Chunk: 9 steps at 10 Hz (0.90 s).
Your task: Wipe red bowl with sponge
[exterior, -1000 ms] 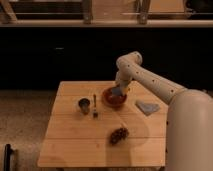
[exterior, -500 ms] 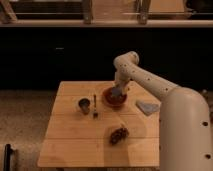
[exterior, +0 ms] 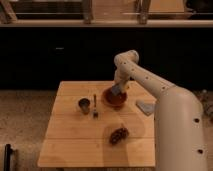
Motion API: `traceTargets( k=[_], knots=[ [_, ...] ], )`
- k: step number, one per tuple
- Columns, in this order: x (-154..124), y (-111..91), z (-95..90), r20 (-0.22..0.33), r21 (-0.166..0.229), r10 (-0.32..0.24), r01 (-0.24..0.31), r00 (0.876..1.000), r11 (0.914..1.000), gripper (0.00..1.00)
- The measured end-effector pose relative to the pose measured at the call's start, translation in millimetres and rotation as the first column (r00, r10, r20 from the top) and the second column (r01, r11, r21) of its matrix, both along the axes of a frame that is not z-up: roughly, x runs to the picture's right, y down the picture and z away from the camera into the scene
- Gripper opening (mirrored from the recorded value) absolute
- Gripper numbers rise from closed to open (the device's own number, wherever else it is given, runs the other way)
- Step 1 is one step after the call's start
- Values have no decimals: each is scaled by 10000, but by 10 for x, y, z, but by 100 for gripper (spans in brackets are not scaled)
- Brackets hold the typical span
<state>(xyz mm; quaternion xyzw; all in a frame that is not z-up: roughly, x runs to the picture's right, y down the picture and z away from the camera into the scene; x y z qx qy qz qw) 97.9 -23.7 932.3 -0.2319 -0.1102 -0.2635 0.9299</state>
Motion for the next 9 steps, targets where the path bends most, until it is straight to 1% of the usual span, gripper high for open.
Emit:
traceTargets(
  k=[2,4,5,6,8,9],
  knots=[
    [-193,10,-11,467,-33,-327,329,9984,9995,0],
    [-357,64,-45,902,-106,-639,651,9939,9978,0],
    [-437,161,-93,1151,-232,-803,835,9901,9962,0],
    [-470,229,-130,1290,-294,-871,916,9878,9954,0],
    [-477,421,-225,1497,-482,-971,1054,9839,9933,0],
    [-467,500,-259,1515,-565,-957,1052,9838,9928,0]
  ],
)
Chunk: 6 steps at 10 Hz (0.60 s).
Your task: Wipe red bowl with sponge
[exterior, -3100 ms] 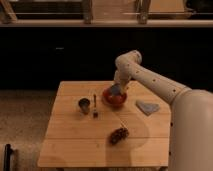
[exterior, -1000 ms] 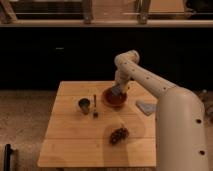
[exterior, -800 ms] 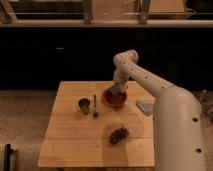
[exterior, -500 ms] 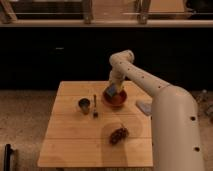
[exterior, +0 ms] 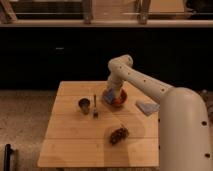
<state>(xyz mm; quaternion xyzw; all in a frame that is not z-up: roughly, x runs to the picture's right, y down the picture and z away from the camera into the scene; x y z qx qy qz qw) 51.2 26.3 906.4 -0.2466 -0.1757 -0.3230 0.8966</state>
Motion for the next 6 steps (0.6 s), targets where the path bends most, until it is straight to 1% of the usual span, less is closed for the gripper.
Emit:
traceTargets(
  k=[1,3,5,6],
  knots=[
    [45,66,-25,-39,-64,47,-47,10000,10000,0],
    [263,136,-56,-358,-93,395,-398,9986,9992,0],
    [461,140,-52,-723,-4,748,-750,9946,9972,0],
    [496,109,-36,-849,77,882,-878,9925,9961,0]
  ],
)
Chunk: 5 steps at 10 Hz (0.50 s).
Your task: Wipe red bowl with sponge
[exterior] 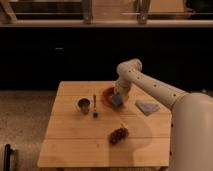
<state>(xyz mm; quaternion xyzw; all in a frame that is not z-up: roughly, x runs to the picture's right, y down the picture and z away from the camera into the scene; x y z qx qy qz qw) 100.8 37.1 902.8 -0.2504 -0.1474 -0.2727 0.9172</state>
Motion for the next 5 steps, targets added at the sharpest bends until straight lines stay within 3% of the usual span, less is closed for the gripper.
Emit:
traceTargets(
  k=[5],
  knots=[
    [-55,-283,164,-191,396,-14,22,9998,9992,0]
  ],
)
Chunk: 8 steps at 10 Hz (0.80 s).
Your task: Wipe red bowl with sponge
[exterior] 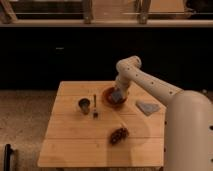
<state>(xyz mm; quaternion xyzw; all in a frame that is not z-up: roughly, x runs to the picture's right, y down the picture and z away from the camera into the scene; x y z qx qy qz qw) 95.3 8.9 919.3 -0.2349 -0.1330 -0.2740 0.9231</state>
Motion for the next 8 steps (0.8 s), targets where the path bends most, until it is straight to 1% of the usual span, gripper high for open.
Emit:
traceTargets(
  k=[2,4,6,8],
  knots=[
    [-46,-97,26,49,140,-164,163,9999,9998,0],
    [-162,-132,61,205,143,-424,421,9989,9990,0],
    [-343,-124,83,537,74,-785,782,9955,9969,0],
    [-509,-60,59,1022,-18,-1190,1199,9876,9928,0]
  ],
)
